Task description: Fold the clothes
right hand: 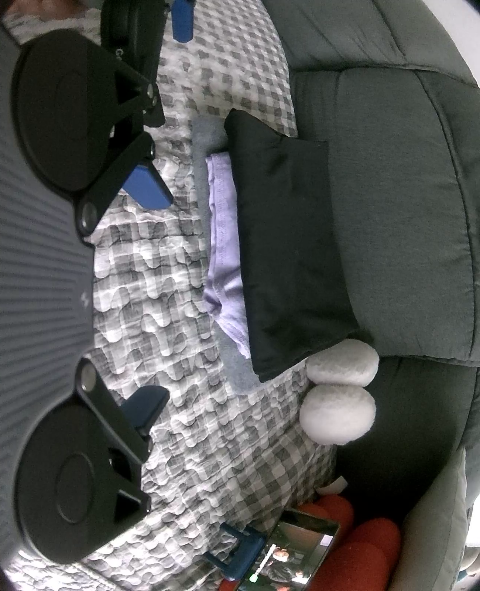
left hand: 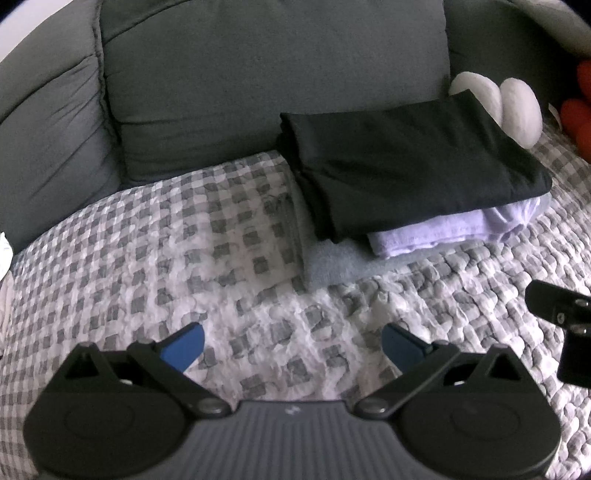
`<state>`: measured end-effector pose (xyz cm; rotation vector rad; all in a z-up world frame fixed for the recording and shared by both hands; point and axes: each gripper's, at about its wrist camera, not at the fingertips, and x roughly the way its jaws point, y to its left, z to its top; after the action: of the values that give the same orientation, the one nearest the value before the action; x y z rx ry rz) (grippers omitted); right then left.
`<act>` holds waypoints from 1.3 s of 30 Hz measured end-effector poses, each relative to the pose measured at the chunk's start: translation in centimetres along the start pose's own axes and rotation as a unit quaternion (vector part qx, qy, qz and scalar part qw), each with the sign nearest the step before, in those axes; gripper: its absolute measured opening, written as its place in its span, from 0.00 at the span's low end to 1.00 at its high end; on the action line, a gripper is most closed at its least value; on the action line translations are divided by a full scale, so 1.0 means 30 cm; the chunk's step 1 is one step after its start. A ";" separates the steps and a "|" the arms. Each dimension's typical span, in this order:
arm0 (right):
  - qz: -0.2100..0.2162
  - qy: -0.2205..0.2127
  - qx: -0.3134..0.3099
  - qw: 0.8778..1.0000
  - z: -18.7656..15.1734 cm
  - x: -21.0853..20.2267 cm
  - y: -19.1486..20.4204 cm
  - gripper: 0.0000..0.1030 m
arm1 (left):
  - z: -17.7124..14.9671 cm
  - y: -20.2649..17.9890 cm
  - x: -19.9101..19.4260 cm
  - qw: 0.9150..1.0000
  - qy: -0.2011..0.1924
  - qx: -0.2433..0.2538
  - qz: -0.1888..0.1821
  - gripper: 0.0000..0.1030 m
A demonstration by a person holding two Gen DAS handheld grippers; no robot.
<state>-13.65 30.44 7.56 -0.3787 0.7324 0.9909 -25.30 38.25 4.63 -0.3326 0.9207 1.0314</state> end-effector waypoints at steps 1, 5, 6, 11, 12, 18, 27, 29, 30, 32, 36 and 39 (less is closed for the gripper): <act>0.000 0.000 0.000 1.000 0.000 0.000 0.000 1.00 | 0.000 0.000 0.000 1.000 0.001 0.000 0.000 0.99; 0.000 0.001 -0.001 1.000 0.000 0.002 0.000 1.00 | 0.000 -0.002 0.001 1.000 0.002 0.001 0.001 0.99; -0.001 0.001 -0.001 1.000 0.000 0.002 0.000 1.00 | -0.001 -0.002 0.000 1.000 0.002 0.001 0.002 0.99; -0.001 0.003 -0.002 1.000 0.000 0.004 0.001 1.00 | -0.004 -0.004 -0.002 1.000 0.001 0.001 0.002 0.99; -0.001 0.003 -0.002 1.000 0.000 0.004 0.001 1.00 | -0.004 -0.004 -0.003 1.000 0.002 0.001 0.002 0.99; -0.001 0.003 -0.003 1.000 -0.001 0.004 0.002 1.00 | -0.001 -0.008 -0.001 1.000 0.003 0.000 0.003 0.99; -0.001 0.003 -0.003 1.000 -0.001 0.004 0.002 1.00 | -0.001 -0.009 -0.005 1.000 0.001 0.004 0.001 0.99; -0.002 0.003 -0.004 1.000 0.000 0.005 0.002 1.00 | -0.002 -0.009 -0.005 1.000 0.001 0.004 0.001 0.99; -0.002 0.003 -0.004 1.000 0.000 0.005 0.003 1.00 | -0.002 -0.009 -0.004 1.000 0.002 0.004 0.001 0.99; -0.001 0.004 -0.004 1.000 0.000 0.006 0.003 1.00 | -0.002 -0.010 -0.002 1.000 0.003 0.003 0.001 0.99; -0.001 0.005 -0.004 1.000 -0.001 0.006 0.001 1.00 | -0.002 -0.014 -0.001 1.000 0.004 0.004 0.000 0.99; 0.000 0.004 -0.004 1.000 -0.002 0.006 0.000 1.00 | -0.004 -0.014 -0.002 1.000 0.003 0.004 0.000 0.99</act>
<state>-13.61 30.53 7.41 -0.3898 0.7368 0.9924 -25.00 37.94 4.53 -0.3295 0.9306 1.0260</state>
